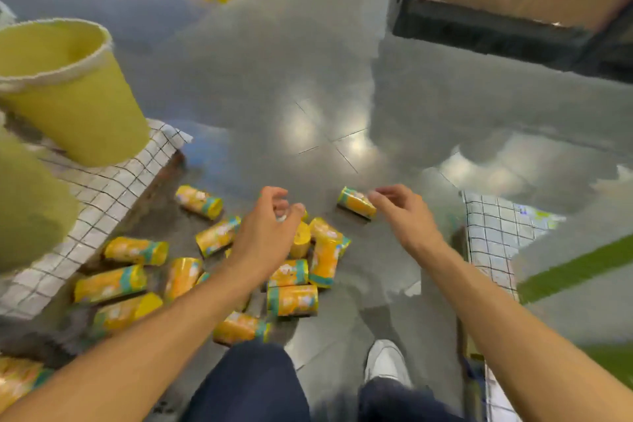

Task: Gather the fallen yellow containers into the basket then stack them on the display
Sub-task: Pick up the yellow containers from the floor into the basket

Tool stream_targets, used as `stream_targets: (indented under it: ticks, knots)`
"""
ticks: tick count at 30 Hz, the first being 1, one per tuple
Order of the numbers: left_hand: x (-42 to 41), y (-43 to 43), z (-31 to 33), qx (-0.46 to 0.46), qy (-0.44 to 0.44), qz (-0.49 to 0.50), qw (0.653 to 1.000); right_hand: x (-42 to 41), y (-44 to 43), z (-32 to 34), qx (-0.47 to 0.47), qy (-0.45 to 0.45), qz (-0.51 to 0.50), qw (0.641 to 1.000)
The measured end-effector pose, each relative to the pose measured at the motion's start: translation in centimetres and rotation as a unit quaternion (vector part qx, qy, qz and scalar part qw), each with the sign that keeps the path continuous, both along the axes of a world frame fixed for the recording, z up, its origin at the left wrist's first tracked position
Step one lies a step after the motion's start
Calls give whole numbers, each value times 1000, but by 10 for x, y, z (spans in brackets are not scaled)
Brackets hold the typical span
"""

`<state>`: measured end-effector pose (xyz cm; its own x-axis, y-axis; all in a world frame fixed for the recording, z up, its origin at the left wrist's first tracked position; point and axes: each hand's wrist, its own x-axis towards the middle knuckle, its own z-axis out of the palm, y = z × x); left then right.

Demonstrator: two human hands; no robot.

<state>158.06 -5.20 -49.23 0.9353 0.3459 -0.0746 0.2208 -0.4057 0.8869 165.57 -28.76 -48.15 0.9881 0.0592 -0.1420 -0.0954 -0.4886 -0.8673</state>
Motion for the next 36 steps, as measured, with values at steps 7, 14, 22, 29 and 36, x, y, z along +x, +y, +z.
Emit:
stream_targets:
  ticks: [7,14,22,29,36]
  knots:
    - [46,-27,-119,10,64,28,998,25,-34,-135,27,70,-31,997]
    - [65,-28,-195,78,99,53,991,68,-14,-225,38,110,-5,993]
    - [96,-35,-243,85,159,47,983,172,-10,-258,8,-25,-82,996]
    - [105,-30,-254,52,127,99,986,229,-18,-296,-267,4,80,960]
    - [123,-17,-233,-25,69,122,990,217,-4,-312,-295,86,26,951]
